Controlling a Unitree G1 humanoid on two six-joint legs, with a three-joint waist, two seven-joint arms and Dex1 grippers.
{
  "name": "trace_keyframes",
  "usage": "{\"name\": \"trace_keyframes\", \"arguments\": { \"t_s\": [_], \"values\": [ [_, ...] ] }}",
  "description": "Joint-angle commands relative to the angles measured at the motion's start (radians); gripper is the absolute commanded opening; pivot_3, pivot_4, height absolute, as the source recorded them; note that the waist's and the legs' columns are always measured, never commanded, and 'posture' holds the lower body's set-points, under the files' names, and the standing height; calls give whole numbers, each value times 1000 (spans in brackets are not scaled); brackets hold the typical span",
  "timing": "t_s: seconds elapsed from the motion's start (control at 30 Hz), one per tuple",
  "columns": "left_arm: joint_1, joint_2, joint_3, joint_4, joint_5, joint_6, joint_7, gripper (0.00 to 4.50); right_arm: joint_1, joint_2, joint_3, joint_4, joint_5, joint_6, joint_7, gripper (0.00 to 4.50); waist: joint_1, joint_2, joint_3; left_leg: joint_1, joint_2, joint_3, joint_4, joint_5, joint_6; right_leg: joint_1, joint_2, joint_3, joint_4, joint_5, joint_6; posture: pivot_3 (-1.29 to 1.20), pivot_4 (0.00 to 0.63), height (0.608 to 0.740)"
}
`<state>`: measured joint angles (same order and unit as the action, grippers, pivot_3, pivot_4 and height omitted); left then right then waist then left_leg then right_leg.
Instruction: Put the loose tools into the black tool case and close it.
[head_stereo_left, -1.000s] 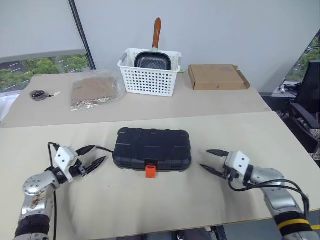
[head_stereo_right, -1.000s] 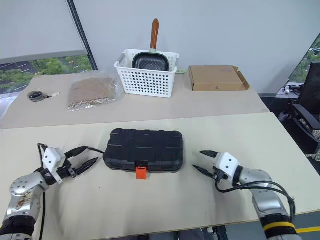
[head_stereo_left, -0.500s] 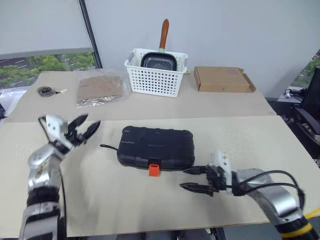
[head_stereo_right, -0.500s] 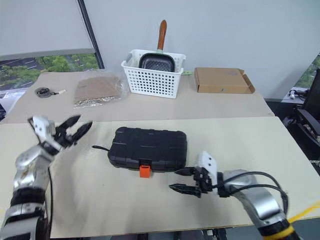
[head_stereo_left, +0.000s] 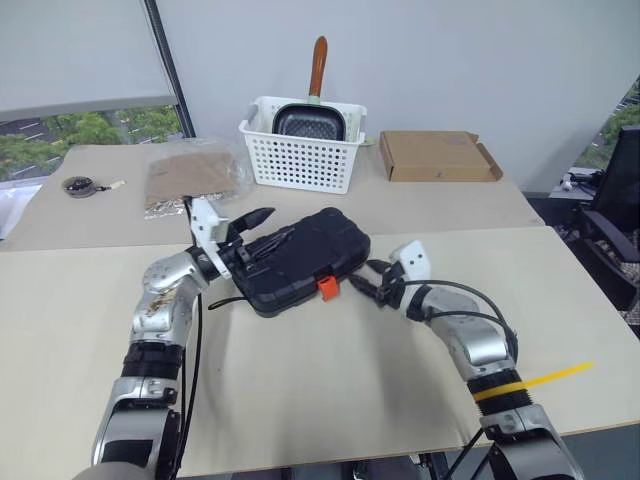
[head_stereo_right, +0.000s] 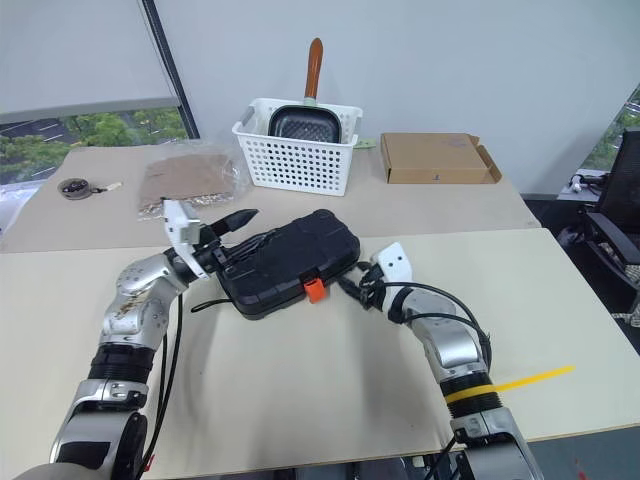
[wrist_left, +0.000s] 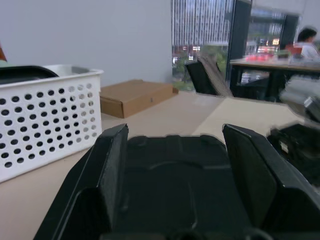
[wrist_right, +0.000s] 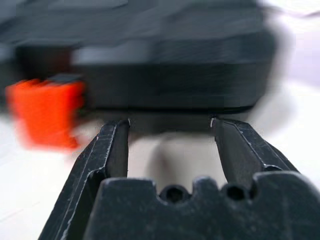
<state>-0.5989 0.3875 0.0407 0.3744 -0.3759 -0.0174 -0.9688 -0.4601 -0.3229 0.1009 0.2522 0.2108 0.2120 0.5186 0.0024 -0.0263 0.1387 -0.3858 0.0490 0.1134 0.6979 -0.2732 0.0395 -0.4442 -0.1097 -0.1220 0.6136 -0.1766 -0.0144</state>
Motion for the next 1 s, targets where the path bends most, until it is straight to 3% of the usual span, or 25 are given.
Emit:
{"name": "trace_keyframes", "arguments": {
  "t_s": [0.03,0.27,0.37,0.47,0.57,0.63,0.87,1.0],
  "values": [
    [-55,-17,-50,59,104,-9,74,3205,-5,-22,-45,-3,-18,-84,9,3022,0,0,0,0,0,0,0,0,0,0,0,0,0,0,0,0,150,700],
    [-22,-13,-152,45,193,116,67,3205,171,-124,24,-345,30,154,116,3022,0,4,-2,0,-1,0,-2,-3,4,1,-3,1,-1,0,1,0,150,700],
    [3,-7,-188,23,225,187,73,3205,205,-105,79,-507,53,336,86,3022,-6,5,-2,1,-1,0,-2,-4,5,1,-3,2,-2,-1,2,0,150,700],
    [15,-7,-205,3,242,223,83,3205,192,-59,107,-520,19,390,30,3022,-7,5,-3,4,0,0,-1,-4,5,4,-3,2,-2,-2,2,0,150,700],
    [27,-12,-211,-23,253,248,105,3232,179,-25,135,-491,-27,393,-17,3711,-3,6,-3,8,0,-1,-1,-4,5,6,-3,1,-1,-2,2,0,150,700],
    [25,-27,-187,-41,229,282,132,3232,172,-13,162,-475,-74,378,-47,4423,-1,6,-3,8,0,-1,-1,-4,4,6,-4,1,0,-2,2,0,150,700],
    [7,-21,-165,-30,238,293,159,3232,144,86,139,-424,-98,361,-128,4423,1,6,-3,6,0,-1,-1,-3,4,5,-3,2,0,-2,2,0,150,700],
    [0,-16,-161,-19,245,284,167,3232,132,89,132,-410,-101,344,-121,3406,0,6,-3,5,-1,-1,-1,-3,5,5,-3,2,-1,-2,2,0,150,700]
  ]
}}
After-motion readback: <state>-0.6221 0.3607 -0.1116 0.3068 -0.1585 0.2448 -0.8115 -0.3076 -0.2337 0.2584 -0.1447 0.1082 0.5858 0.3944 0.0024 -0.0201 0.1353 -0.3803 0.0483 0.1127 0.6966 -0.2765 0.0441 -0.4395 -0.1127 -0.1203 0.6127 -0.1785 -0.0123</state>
